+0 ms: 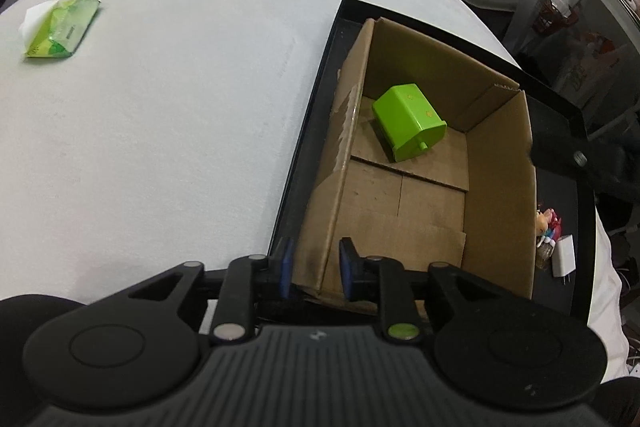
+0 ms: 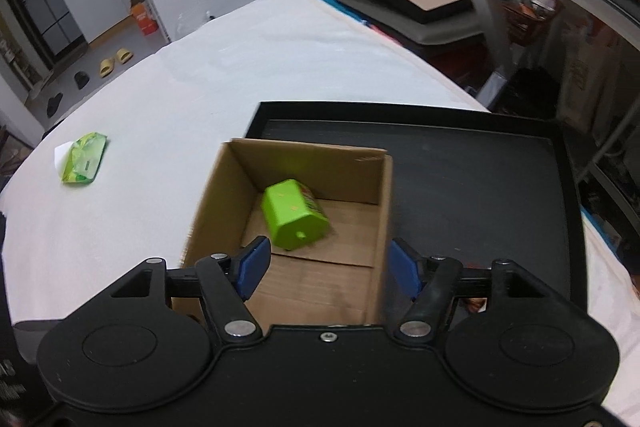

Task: Organize rigid objects
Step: 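Move the right gripper to the white charger and grasp it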

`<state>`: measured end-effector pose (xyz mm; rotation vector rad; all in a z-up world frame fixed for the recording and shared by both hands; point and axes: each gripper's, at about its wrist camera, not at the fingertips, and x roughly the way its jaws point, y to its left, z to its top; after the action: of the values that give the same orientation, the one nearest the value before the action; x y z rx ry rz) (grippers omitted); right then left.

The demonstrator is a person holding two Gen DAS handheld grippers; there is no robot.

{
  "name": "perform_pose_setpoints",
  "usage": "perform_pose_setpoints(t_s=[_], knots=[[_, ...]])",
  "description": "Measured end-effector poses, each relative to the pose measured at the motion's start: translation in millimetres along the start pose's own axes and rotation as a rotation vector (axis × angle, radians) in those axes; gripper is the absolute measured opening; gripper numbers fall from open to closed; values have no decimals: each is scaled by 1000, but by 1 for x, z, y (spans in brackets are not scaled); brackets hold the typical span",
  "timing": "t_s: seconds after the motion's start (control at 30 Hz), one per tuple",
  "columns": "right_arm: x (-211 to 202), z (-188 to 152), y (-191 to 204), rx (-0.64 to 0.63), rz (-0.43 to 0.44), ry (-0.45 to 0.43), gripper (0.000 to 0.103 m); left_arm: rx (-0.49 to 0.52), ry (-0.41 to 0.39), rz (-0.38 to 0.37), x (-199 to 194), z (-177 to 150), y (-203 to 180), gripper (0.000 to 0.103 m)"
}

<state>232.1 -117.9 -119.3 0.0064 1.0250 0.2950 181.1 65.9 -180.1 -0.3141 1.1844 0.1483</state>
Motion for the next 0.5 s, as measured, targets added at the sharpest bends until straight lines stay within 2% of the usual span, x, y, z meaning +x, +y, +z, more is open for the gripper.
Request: perform_pose_setpoints(t_s=[0.5], knots=[[-3,-26,-96,171,-59,36,68,34,-25,47,-3,3,-25,65]])
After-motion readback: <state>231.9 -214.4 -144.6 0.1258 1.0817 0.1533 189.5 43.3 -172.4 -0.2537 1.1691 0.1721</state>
